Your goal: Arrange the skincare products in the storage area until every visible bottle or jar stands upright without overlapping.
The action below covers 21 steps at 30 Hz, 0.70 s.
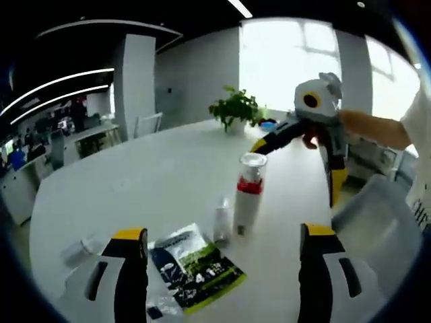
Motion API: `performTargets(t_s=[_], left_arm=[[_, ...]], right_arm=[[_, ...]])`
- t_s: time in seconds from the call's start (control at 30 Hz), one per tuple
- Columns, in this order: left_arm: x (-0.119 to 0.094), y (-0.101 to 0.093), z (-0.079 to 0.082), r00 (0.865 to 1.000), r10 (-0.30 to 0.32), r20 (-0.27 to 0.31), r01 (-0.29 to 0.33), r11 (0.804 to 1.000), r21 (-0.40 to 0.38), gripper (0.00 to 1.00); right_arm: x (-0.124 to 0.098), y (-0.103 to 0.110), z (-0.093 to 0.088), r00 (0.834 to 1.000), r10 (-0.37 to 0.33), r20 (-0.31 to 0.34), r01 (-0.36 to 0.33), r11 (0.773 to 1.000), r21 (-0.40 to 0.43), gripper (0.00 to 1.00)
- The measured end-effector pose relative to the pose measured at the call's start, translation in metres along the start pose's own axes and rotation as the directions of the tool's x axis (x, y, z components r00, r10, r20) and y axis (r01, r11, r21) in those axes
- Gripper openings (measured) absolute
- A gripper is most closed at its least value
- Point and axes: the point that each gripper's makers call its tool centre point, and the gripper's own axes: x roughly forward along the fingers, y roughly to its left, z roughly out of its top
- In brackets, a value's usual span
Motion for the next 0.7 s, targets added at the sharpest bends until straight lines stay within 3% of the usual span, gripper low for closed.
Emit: performTargets(t_s=[0.3, 0.53, 0.63, 0.7], left_arm=[[-0.035, 0.007, -0.020, 0.997, 0.051, -0.055, -0.050, 0.998, 0.026, 0.99], [-0.051, 0.005, -0.024, 0.996, 0.061, -0.065, -0.059, 0.998, 0.037, 0.99], [-0.058, 0.005, -0.025, 0.995, 0.068, -0.073, -0.066, 0.997, 0.030, 0.99], [-0.063, 0.013, -0.025, 0.995, 0.084, -0.054, -0.084, 0.996, 0.006, 0.99]], right_arm=[[-0.005, 0.012, 0.005, 0.999, -0.046, 0.016, 0.047, 0.999, -0.010, 1.00], [-0.008, 0.019, -0.001, 0.997, -0.069, -0.024, 0.069, 0.998, -0.013, 1.00], [-0.014, 0.011, 0.005, 0.988, -0.154, -0.010, 0.153, 0.987, -0.048, 1.00], [-0.016, 0.017, 0.008, 0.991, -0.137, -0.010, 0.137, 0.991, -0.001, 1.00]])
